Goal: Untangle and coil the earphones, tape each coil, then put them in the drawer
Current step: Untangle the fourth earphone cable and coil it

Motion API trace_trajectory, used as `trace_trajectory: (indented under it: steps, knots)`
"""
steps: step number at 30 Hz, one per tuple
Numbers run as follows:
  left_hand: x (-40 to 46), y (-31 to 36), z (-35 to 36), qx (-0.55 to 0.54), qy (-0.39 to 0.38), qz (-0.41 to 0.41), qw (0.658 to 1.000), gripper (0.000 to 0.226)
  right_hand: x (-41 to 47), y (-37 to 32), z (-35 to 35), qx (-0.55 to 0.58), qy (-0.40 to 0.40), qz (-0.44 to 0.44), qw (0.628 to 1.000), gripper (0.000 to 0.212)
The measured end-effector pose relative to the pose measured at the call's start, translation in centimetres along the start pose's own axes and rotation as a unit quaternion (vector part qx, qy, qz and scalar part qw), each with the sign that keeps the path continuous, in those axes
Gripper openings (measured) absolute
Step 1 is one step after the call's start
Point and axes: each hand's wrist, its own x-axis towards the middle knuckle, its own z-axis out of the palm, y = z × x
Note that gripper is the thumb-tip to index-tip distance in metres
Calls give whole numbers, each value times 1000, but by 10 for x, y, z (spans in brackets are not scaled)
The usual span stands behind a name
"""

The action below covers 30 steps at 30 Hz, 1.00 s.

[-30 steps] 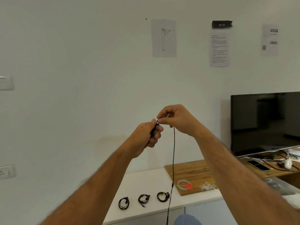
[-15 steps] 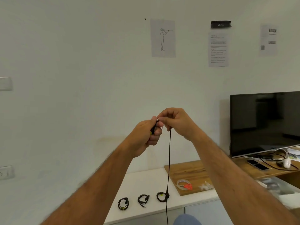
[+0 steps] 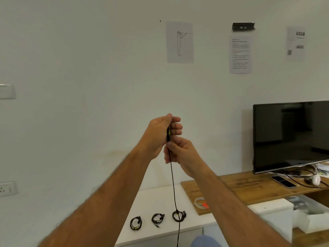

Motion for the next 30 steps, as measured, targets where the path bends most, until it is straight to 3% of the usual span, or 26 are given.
trace_trajectory:
  steps: [7,11,14,18,20,24,30]
  knots:
    - [5,-1,-10,-8,35,40,999,34,-22,-5,16,-80,-68,55,993,23]
    - [4,-6,-19,55,53,59,995,28,-26,-28,13,-170,-111,77,976,16]
    - [2,-17,-25,189,60,68,978,24,-18,-46,5,-328,-64,-6,942,13]
    - [-3,-30,-25,316,28,54,947,42,-5,-62,-6,-451,-20,-93,888,17]
    - [-4,-32,-24,322,35,32,946,49,0,-67,-12,-459,-13,-101,883,13]
    - [-10,-32,-17,246,28,-18,969,50,10,-73,-26,-402,-12,-86,911,6]
    - [-14,-26,-8,187,-39,-63,980,52,17,-72,-37,-321,-25,-101,942,3]
